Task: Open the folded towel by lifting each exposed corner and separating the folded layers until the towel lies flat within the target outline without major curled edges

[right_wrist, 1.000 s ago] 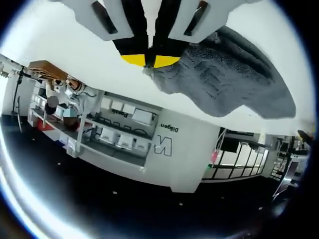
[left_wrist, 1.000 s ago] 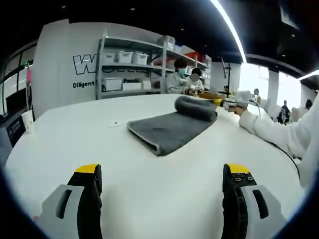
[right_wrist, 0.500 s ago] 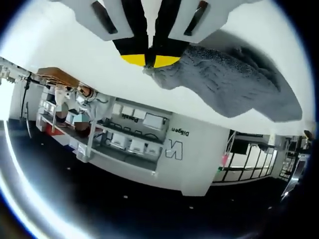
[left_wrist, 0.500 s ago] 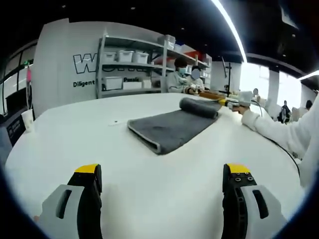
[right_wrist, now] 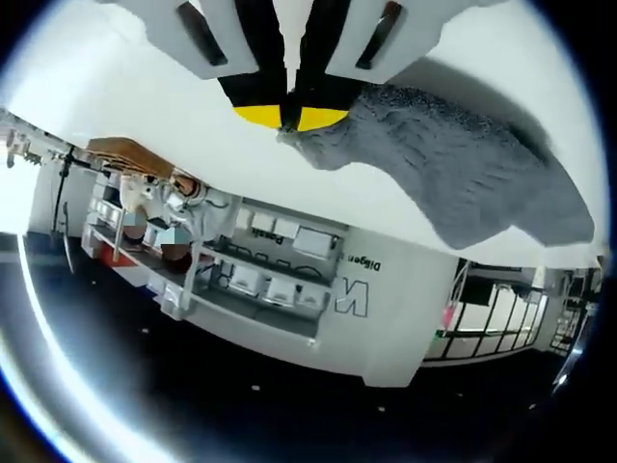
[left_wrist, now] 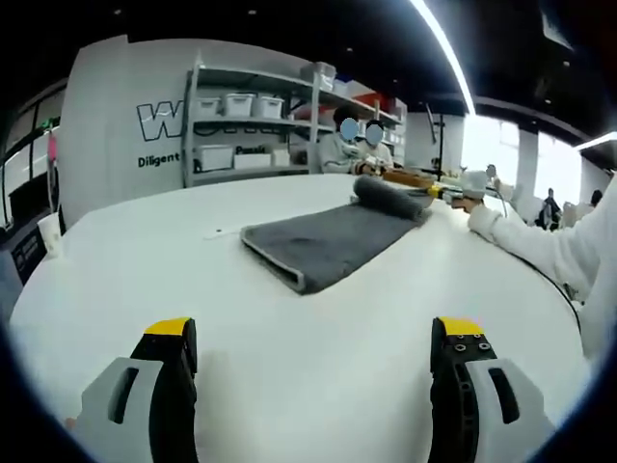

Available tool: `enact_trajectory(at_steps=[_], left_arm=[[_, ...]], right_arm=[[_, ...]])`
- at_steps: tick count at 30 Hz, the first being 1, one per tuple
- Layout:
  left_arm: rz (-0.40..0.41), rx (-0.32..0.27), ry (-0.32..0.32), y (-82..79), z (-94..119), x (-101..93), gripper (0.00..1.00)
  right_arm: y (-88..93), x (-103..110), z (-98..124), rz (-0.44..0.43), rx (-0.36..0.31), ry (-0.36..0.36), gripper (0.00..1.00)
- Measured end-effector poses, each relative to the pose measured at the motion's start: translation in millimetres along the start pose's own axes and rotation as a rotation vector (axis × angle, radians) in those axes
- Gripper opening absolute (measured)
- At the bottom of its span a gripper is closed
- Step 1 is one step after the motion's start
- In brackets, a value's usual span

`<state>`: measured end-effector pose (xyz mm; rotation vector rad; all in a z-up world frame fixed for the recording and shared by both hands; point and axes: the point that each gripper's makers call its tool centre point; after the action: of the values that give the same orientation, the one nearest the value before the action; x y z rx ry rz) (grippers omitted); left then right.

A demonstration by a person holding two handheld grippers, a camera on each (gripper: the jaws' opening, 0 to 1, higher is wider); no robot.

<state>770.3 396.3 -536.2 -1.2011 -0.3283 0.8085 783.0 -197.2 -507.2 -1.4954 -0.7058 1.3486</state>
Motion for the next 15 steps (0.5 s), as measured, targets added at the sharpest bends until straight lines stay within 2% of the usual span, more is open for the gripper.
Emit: enact_trajectory(at_steps=[15], left_arm=[[-0.023, 0.019, -0.006, 4.9, -5.2, 1.2, 0.99]], right_arm=[[28.9, -53.9, 3.7, -0.039, 0.041, 0.087, 0.00]])
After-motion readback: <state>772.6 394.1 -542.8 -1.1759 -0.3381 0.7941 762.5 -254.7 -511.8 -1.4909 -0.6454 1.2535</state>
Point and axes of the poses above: the point that each gripper's makers call its tool centre point, and the gripper's own axes: z roughly backward along the fingers, x roughly to its left, y roughly out of its underside, and after that the axes turned 8 degrees about z, right-handed
